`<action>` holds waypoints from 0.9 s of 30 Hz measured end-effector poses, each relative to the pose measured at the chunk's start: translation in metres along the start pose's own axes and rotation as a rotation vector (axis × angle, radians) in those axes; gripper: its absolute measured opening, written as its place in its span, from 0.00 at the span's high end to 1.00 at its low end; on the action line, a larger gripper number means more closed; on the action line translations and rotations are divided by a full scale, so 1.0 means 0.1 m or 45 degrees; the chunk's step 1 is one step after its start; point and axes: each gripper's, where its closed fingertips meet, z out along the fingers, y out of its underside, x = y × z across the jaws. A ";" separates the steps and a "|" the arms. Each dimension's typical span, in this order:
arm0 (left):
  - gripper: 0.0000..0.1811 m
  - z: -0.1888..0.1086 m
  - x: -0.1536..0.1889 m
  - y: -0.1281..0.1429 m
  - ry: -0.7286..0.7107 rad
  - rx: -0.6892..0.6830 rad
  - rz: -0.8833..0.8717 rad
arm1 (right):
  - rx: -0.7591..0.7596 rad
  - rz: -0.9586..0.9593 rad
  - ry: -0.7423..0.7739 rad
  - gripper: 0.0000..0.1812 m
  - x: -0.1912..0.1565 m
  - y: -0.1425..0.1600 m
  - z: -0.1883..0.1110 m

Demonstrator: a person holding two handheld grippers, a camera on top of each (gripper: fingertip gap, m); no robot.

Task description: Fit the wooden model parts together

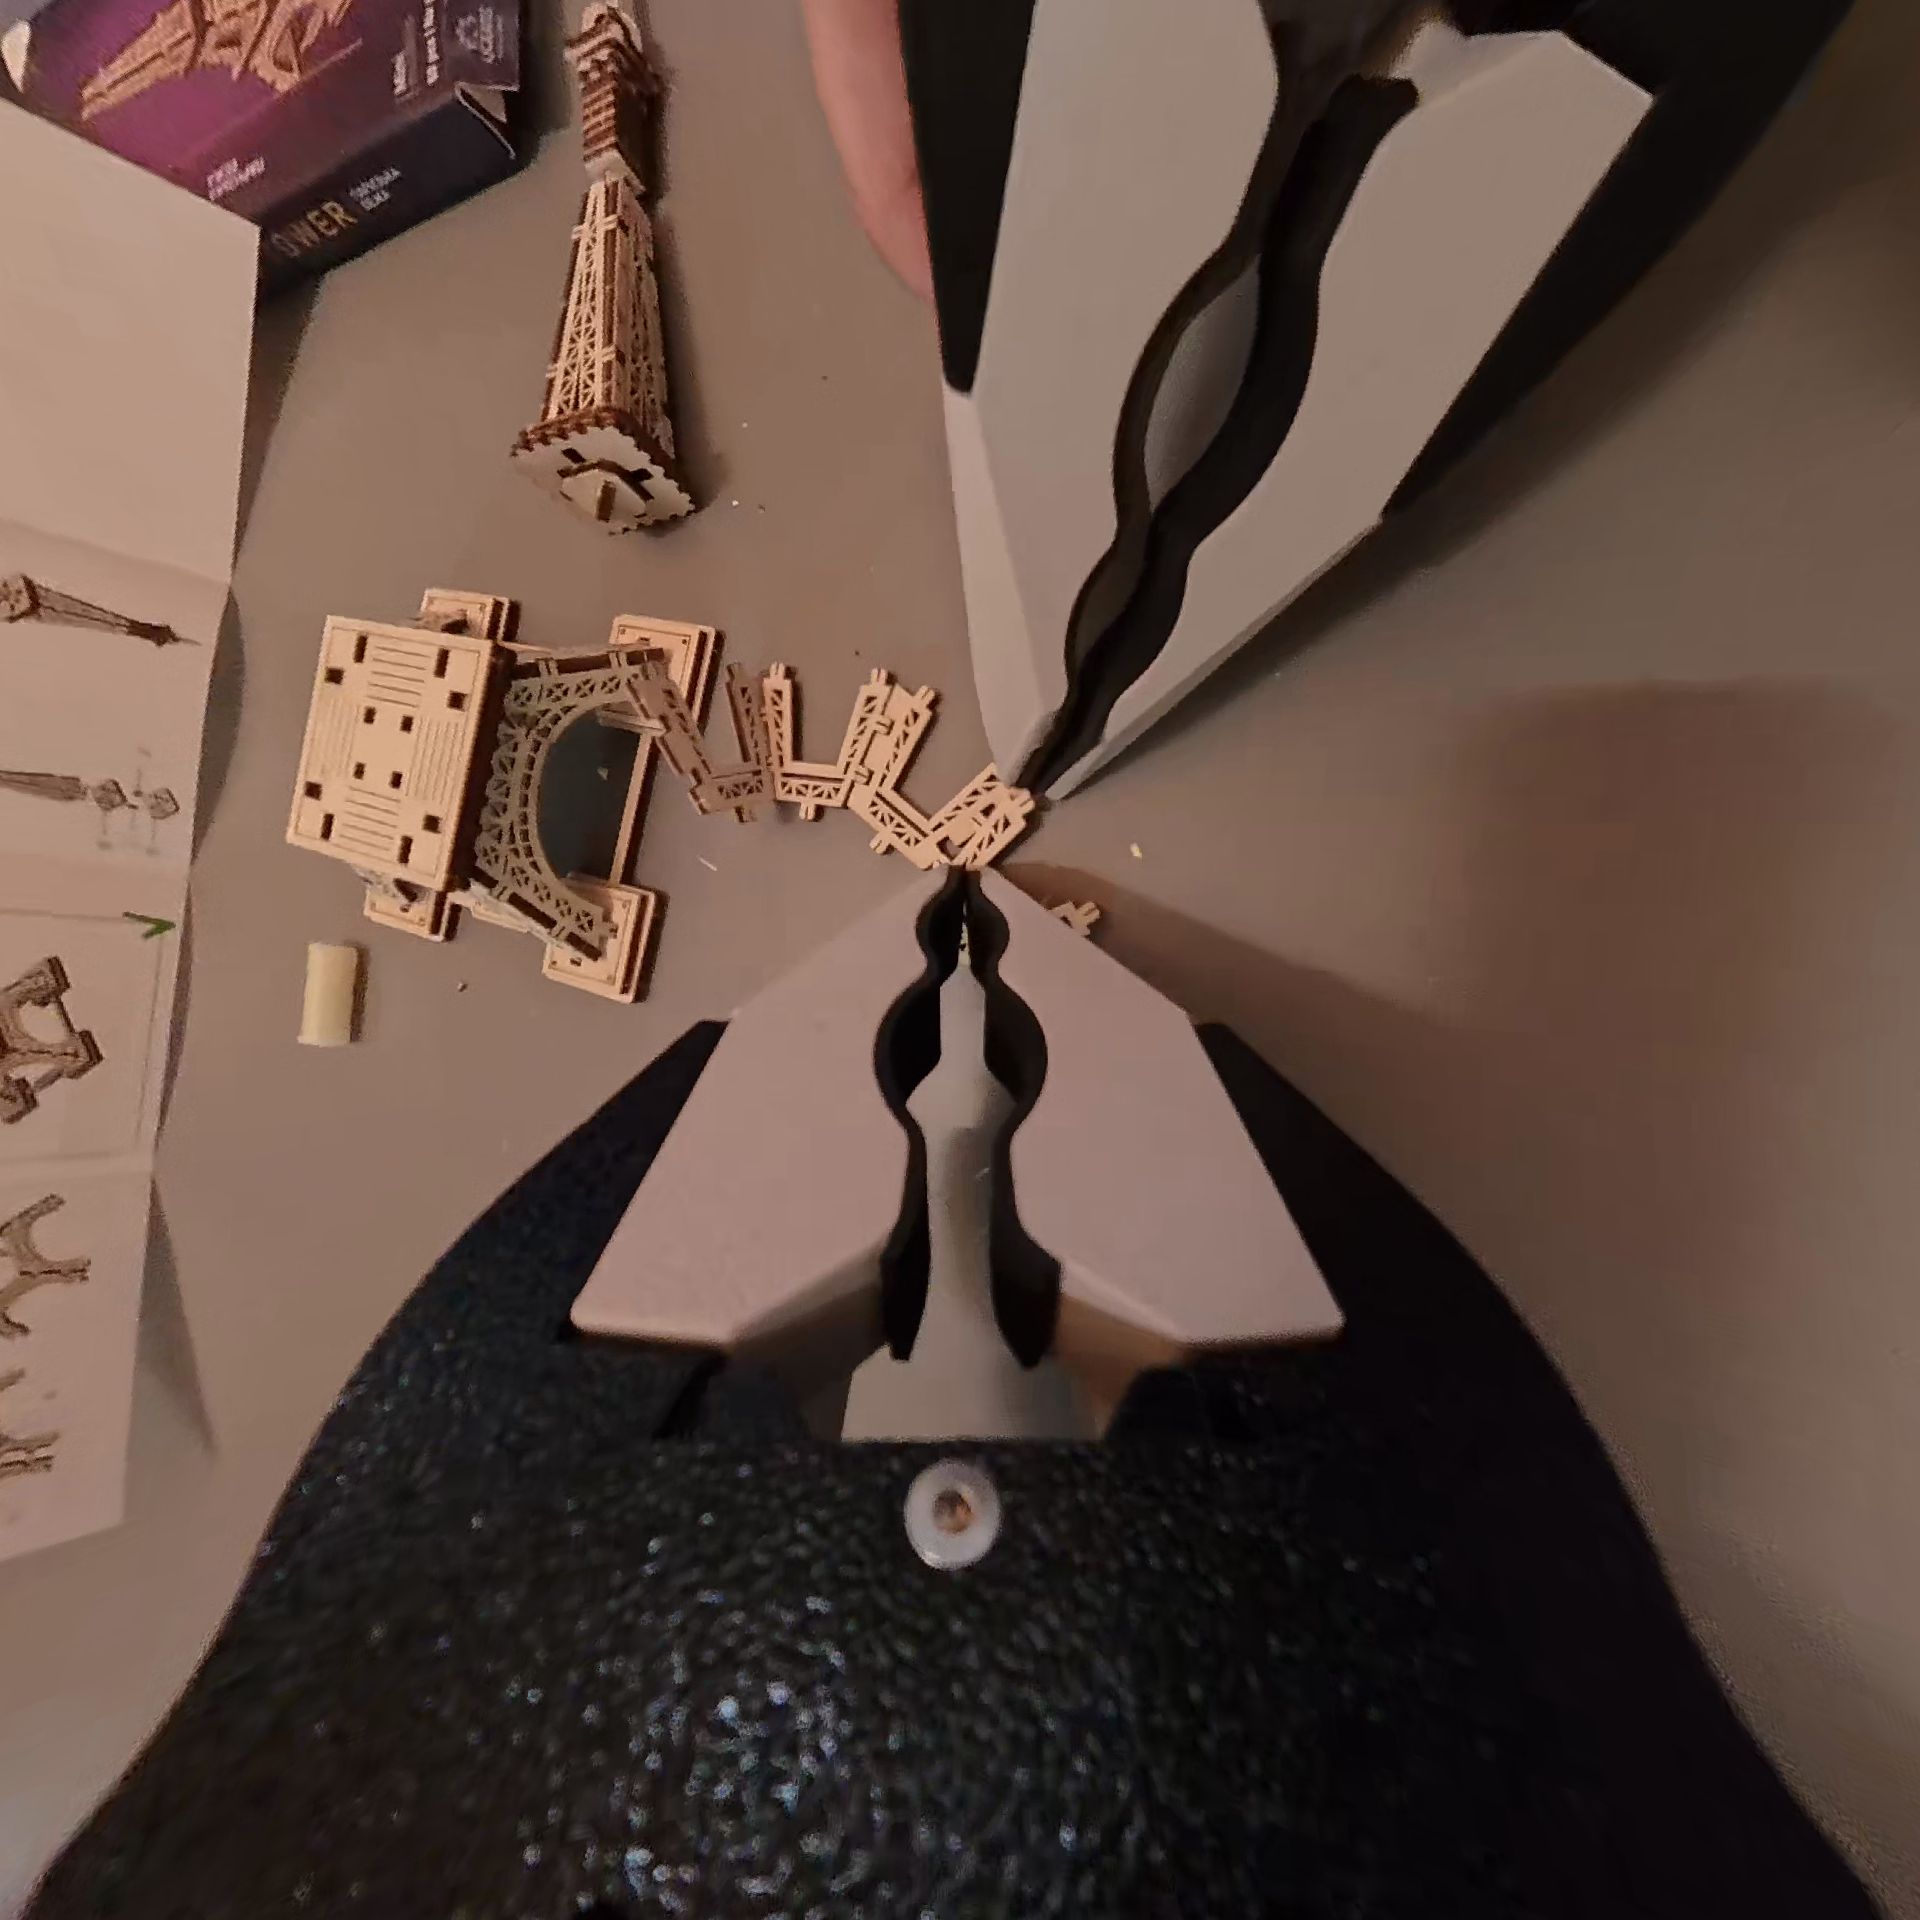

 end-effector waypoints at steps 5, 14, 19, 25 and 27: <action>1.00 -0.03 0.03 -0.06 -0.020 0.056 0.081 | 0.004 0.031 -0.006 0.98 0.01 0.01 -0.01; 0.96 -0.03 -0.02 0.04 0.034 0.006 -0.193 | 0.012 0.105 -0.030 0.96 0.05 0.04 -0.03; 0.94 -0.04 0.00 -0.02 0.068 0.017 -0.233 | 0.007 0.092 -0.023 0.97 0.05 0.04 -0.02; 0.92 0.00 0.05 -0.01 0.105 -0.023 -0.284 | 0.007 0.089 -0.024 0.98 0.04 0.04 -0.02; 0.93 0.01 0.05 -0.01 0.096 -0.028 -0.282 | 0.006 0.086 -0.025 0.98 0.04 0.04 -0.02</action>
